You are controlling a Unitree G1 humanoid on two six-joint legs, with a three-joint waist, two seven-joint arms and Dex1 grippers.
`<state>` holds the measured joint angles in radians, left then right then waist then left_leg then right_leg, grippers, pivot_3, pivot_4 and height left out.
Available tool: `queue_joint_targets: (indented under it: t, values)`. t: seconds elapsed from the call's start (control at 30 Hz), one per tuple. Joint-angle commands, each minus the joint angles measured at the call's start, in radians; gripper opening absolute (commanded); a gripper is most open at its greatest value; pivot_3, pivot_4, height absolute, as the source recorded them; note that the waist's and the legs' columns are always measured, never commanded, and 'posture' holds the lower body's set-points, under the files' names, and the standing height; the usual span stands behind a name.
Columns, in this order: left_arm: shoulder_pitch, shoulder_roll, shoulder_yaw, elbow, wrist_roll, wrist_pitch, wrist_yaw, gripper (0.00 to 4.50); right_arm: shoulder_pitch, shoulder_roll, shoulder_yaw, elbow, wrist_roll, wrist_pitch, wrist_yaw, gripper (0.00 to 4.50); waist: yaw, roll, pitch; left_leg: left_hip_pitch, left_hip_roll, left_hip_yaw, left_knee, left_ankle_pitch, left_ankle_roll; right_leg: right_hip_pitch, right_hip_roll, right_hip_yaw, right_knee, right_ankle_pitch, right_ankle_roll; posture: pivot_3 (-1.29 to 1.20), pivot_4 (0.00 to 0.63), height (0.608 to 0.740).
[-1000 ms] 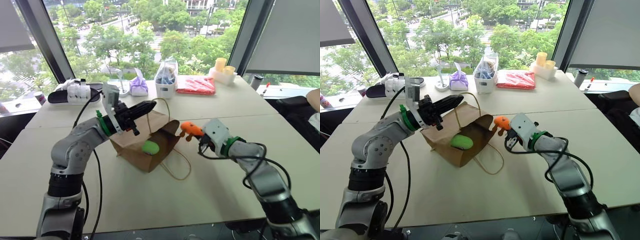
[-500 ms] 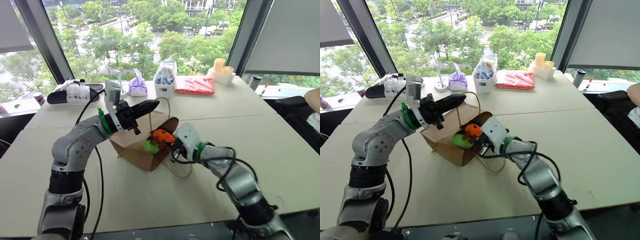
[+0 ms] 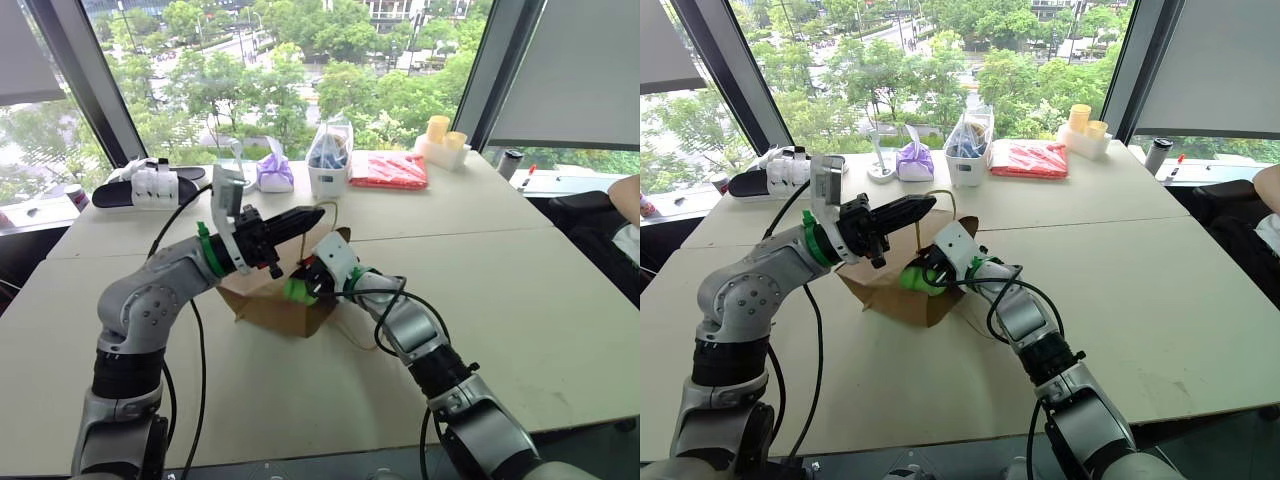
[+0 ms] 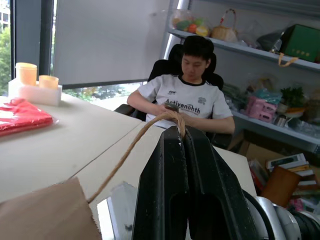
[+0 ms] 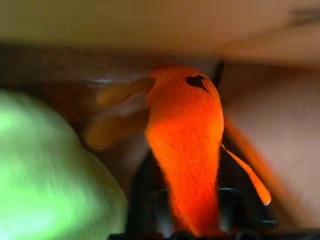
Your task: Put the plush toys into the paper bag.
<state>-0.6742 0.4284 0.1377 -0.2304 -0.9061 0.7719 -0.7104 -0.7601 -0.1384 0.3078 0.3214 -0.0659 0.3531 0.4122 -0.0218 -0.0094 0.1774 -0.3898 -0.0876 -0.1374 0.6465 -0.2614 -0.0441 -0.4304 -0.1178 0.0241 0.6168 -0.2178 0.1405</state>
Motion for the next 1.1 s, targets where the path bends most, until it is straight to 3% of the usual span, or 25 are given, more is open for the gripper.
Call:
queue_joint_targets:
  t: [0.03, 0.13, 0.4, 0.53, 0.77, 0.97, 1.03, 1.1]
  values:
    - [-0.012, 0.011, 0.034, -0.033, -0.021, -0.013, 0.010, 0.00, -0.014, 0.000, 0.001, -0.018, -0.020, -0.024, 0.011, 2.66, 0.000, 0.000, 0.000, 0.000, 0.000, 0.000, 0.000, 0.000, 0.000, 0.000, 0.000, 0.000, 0.000, 0.000, 0.000, 0.00, 0.150, 0.740]
    - [-0.011, 0.016, 0.033, -0.020, -0.001, -0.028, 0.008, 0.00, 0.017, -0.035, -0.007, -0.105, -0.017, 0.011, 0.043, 4.16, 0.001, 0.000, 0.000, 0.000, 0.000, 0.000, 0.000, 0.000, 0.000, 0.000, 0.000, 0.000, 0.000, 0.000, 0.000, 0.00, 0.150, 0.740]
    - [0.001, 0.013, 0.015, 0.016, 0.045, -0.074, -0.005, 0.00, 0.233, -0.255, -0.134, -0.690, 0.074, 0.329, 0.163, 4.16, 0.009, 0.000, 0.000, -0.001, 0.000, 0.000, 0.000, 0.000, 0.000, 0.000, 0.000, 0.000, 0.000, 0.000, 0.000, 0.00, 0.150, 0.740]
    - [0.003, 0.010, 0.013, 0.024, 0.051, -0.081, -0.016, 0.00, 0.339, -0.306, -0.185, -0.847, 0.131, 0.475, 0.175, 4.16, 0.004, 0.000, 0.000, -0.001, 0.000, 0.000, 0.000, -0.002, 0.004, 0.000, 0.000, 0.000, -0.001, 0.000, 0.000, 0.00, 0.150, 0.740]
    - [0.000, -0.012, 0.005, 0.034, 0.063, -0.108, -0.027, 0.00, 0.481, -0.316, -0.150, -0.685, 0.111, 0.388, 0.144, 4.16, 0.008, 0.000, 0.000, 0.000, 0.000, 0.001, 0.001, -0.003, 0.005, 0.002, 0.000, 0.000, 0.000, 0.000, 0.000, 0.00, 0.150, 0.740]
    - [0.003, -0.033, -0.004, 0.031, 0.083, -0.131, -0.024, 0.00, 0.450, -0.255, -0.180, -0.503, 0.137, 0.289, 0.115, 4.16, 0.006, 0.000, 0.000, 0.001, 0.000, 0.001, 0.001, -0.002, 0.004, 0.002, 0.000, 0.000, 0.000, 0.000, 0.000, 0.00, 0.150, 0.740]
    - [0.005, -0.036, -0.002, 0.028, 0.087, -0.132, -0.024, 0.00, 0.442, -0.266, -0.167, -0.483, 0.121, 0.262, 0.123, 3.62, 0.007, 0.000, 0.000, 0.001, 0.000, 0.001, 0.001, -0.002, 0.004, 0.002, 0.000, 0.000, 0.000, 0.000, 0.000, 0.00, 0.150, 0.740]
    - [0.008, -0.038, -0.001, 0.025, 0.091, -0.135, -0.022, 0.00, 0.420, -0.270, -0.155, -0.447, 0.108, 0.241, 0.126, 2.82, 0.007, 0.000, 0.000, 0.001, 0.000, 0.001, 0.001, -0.002, 0.004, 0.002, 0.000, 0.000, 0.000, 0.000, 0.000, 0.00, 0.150, 0.740]
